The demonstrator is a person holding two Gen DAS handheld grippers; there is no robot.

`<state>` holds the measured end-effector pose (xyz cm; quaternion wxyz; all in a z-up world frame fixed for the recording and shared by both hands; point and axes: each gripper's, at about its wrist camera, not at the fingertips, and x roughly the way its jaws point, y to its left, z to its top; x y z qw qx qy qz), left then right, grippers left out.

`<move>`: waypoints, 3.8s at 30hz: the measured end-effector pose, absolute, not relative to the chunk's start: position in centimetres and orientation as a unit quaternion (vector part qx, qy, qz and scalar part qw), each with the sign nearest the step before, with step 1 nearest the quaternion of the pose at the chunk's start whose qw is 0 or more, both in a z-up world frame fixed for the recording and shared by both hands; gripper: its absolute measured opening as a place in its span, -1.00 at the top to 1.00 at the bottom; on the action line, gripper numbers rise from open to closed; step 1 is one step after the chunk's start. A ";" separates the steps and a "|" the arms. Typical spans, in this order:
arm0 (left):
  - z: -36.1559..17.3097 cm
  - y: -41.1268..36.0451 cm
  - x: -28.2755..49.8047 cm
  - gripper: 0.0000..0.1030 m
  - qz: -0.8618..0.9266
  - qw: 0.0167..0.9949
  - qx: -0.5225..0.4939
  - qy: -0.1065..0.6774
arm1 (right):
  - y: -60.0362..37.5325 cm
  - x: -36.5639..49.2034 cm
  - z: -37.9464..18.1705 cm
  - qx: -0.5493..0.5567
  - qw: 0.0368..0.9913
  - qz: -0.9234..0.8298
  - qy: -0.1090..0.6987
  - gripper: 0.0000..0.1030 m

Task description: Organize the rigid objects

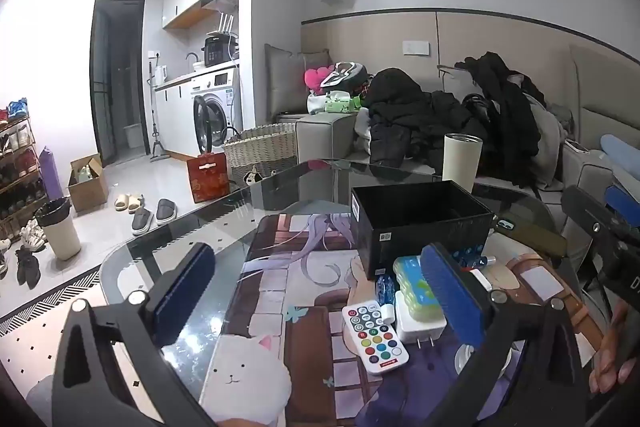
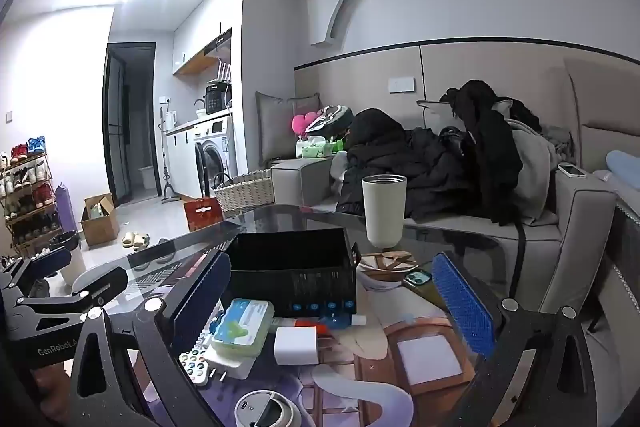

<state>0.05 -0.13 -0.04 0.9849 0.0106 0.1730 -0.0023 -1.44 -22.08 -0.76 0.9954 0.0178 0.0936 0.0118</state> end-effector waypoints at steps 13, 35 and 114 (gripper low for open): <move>0.1 0.5 0.0 -1.00 -0.001 0.985 0.000 0.172 | -22.0 -1.4 -0.7 0.022 0.994 0.009 0.103 -0.99; -0.6 0.0 0.6 -1.00 -0.006 0.982 0.003 0.188 | -22.1 -0.2 -1.5 0.014 0.988 0.024 0.152 -0.99; -1.4 0.9 2.7 -1.00 -0.009 0.972 -0.025 0.235 | -22.7 1.4 0.0 0.034 0.977 0.069 0.198 -0.99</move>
